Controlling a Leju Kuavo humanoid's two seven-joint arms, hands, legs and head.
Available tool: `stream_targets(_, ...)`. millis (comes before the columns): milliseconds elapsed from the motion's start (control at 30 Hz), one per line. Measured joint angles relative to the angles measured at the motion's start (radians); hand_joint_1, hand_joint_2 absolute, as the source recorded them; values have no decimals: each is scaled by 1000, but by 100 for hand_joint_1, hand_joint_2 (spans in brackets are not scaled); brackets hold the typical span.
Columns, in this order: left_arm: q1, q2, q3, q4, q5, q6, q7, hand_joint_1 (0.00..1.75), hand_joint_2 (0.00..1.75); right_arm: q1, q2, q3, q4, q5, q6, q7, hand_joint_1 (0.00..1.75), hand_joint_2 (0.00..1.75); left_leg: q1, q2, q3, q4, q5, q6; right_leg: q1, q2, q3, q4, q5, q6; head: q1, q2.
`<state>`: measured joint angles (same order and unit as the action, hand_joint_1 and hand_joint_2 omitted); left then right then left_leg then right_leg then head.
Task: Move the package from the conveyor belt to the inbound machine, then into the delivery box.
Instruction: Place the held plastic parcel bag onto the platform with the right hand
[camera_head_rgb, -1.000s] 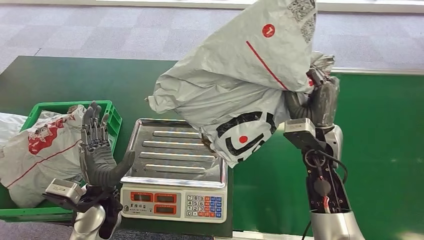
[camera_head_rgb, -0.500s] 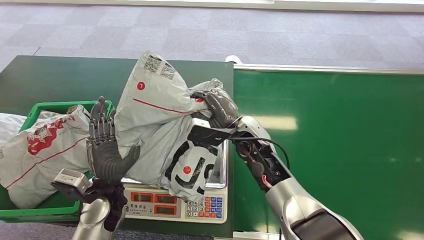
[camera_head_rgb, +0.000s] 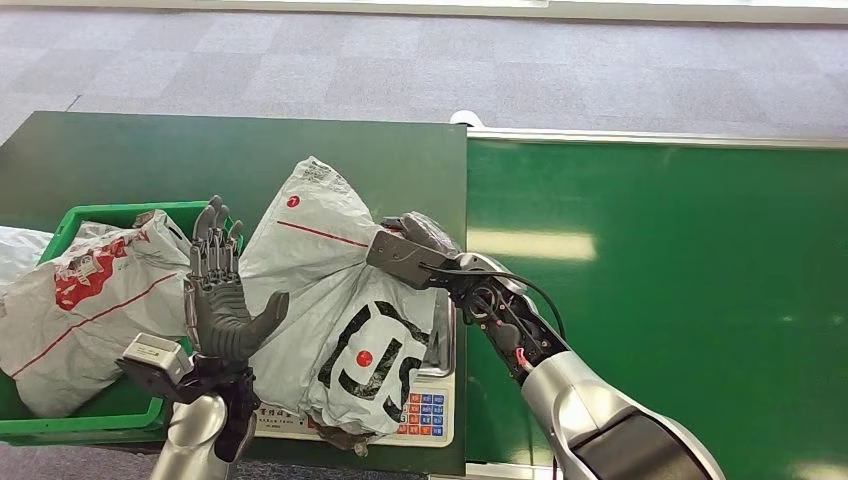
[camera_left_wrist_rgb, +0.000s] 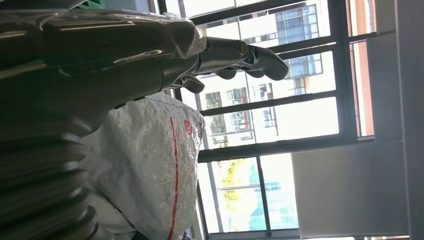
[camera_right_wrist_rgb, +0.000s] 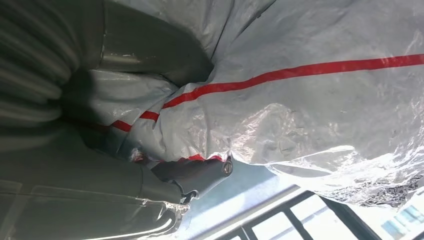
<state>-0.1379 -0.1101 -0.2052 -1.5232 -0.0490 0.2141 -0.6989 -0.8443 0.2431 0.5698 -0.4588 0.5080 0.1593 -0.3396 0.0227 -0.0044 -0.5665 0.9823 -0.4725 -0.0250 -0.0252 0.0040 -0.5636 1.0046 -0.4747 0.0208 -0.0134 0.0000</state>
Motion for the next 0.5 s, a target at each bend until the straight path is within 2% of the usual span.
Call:
stream_targets(133,1,0,6,10,0,-11,0,0,175,-7,1,-9,23,-18,1,64,175,175,0,0,0,0,0,0,0,0,0,0,0,0,0,0)
stream_targets(300,1,0,8,20,-1,-15,0,0,175,-17,3,-10,45,-18,6,91,175,175,0,0,0,0,0,0,0,0,0,0,0,0,0,0)
stream_targets(500,-7,-3,10,40,-10,-21,0,0,175,-35,4,-2,73,-11,97,227,175,175,0,0,0,0,0,0,0,0,0,0,0,0,0,0)
